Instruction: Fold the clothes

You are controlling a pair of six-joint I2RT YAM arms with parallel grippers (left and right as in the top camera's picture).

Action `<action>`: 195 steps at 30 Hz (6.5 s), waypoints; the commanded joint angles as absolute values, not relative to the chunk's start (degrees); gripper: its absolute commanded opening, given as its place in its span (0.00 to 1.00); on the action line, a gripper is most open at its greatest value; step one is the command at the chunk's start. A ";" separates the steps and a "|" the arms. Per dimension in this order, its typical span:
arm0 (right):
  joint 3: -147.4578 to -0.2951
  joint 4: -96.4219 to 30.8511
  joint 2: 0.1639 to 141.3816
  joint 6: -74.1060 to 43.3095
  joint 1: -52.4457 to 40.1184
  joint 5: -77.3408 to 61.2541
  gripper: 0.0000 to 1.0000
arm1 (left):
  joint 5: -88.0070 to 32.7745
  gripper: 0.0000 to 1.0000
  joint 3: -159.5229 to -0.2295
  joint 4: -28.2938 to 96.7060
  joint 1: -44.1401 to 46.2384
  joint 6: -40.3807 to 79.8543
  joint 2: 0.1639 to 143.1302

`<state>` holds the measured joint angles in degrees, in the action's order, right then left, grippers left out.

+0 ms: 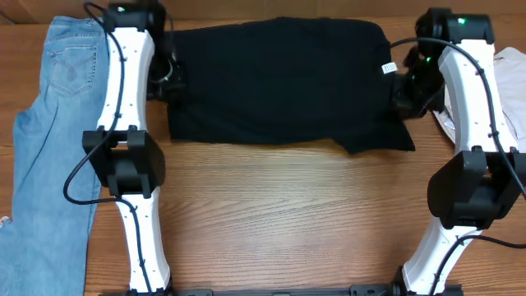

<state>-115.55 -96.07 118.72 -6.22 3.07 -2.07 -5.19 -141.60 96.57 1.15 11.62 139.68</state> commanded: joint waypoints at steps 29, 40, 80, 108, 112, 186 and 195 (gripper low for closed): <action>-74.19 -82.15 100.16 -7.68 6.20 -2.68 0.04 | 12.16 0.04 -97.14 95.35 1.85 23.09 115.33; -74.19 -85.45 94.91 -7.68 6.61 -3.36 0.04 | 18.59 0.04 -79.64 90.08 0.71 30.39 102.26; -75.40 -46.02 102.08 -4.62 5.96 -14.28 0.04 | 9.87 0.04 -78.37 46.65 -0.99 31.92 103.68; -75.33 -39.57 103.11 -4.43 5.96 -14.26 0.04 | 17.15 0.04 -78.37 38.15 -1.10 30.83 109.40; -75.33 -39.62 103.11 -4.45 5.96 -14.24 0.25 | 18.65 0.21 -78.37 37.50 -1.17 30.81 109.40; -80.53 -67.00 94.00 -8.95 6.02 -4.56 0.60 | 6.57 0.67 -78.89 53.93 -3.81 18.41 95.81; -80.53 -67.35 92.90 -8.49 6.02 -4.56 0.61 | -2.83 0.65 -82.67 39.75 -10.28 13.65 103.26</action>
<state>-79.94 -67.31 93.06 -8.93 5.96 -5.04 4.25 -80.14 41.21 -6.96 16.62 97.82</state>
